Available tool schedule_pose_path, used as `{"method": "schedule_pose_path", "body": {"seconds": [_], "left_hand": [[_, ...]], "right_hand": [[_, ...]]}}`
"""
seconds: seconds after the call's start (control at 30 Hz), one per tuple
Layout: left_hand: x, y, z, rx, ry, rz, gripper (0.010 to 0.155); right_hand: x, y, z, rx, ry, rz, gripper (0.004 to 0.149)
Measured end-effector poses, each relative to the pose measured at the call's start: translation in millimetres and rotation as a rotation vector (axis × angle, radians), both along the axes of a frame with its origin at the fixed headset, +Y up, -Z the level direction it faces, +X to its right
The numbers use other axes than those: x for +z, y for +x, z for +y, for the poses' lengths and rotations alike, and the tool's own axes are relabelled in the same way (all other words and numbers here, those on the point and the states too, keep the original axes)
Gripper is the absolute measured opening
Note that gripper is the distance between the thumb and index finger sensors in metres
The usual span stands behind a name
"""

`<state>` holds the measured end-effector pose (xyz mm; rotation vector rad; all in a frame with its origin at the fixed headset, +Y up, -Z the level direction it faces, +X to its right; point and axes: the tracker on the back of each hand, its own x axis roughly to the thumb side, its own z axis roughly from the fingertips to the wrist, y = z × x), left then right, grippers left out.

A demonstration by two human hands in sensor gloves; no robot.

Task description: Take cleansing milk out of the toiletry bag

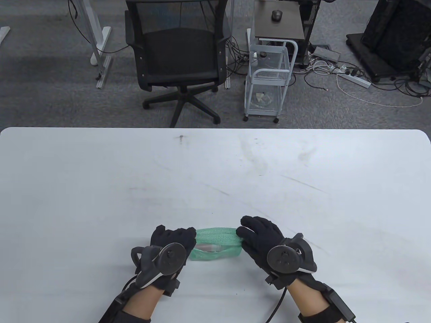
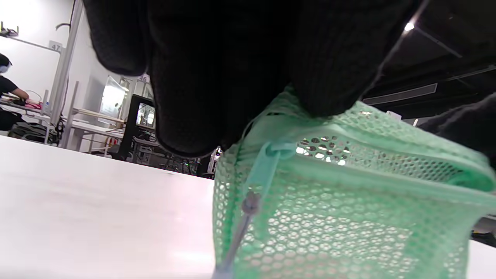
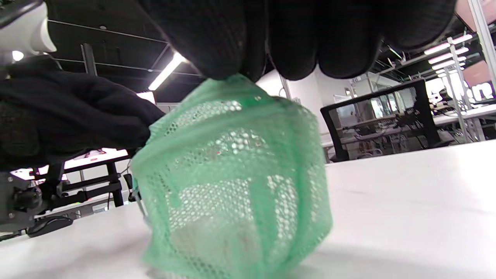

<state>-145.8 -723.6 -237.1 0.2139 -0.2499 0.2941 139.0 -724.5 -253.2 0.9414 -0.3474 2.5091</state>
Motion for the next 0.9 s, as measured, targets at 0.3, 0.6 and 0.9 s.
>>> {"method": "schedule_pose_path", "body": {"seconds": [0.3, 0.6, 0.9], "left_hand": [[6, 8, 3, 0.090, -0.008, -0.053, 0.039], [4, 11, -1, 0.086, -0.050, -0.072, 0.040], [3, 15, -3, -0.040, -0.051, -0.048, 0.048]], "right_hand": [[19, -21, 6, 0.065, 0.088, 0.099, 0.032], [22, -48, -8, 0.349, 0.116, 0.069, 0.032], [18, -60, -25, 0.456, 0.068, 0.010, 0.047]]}}
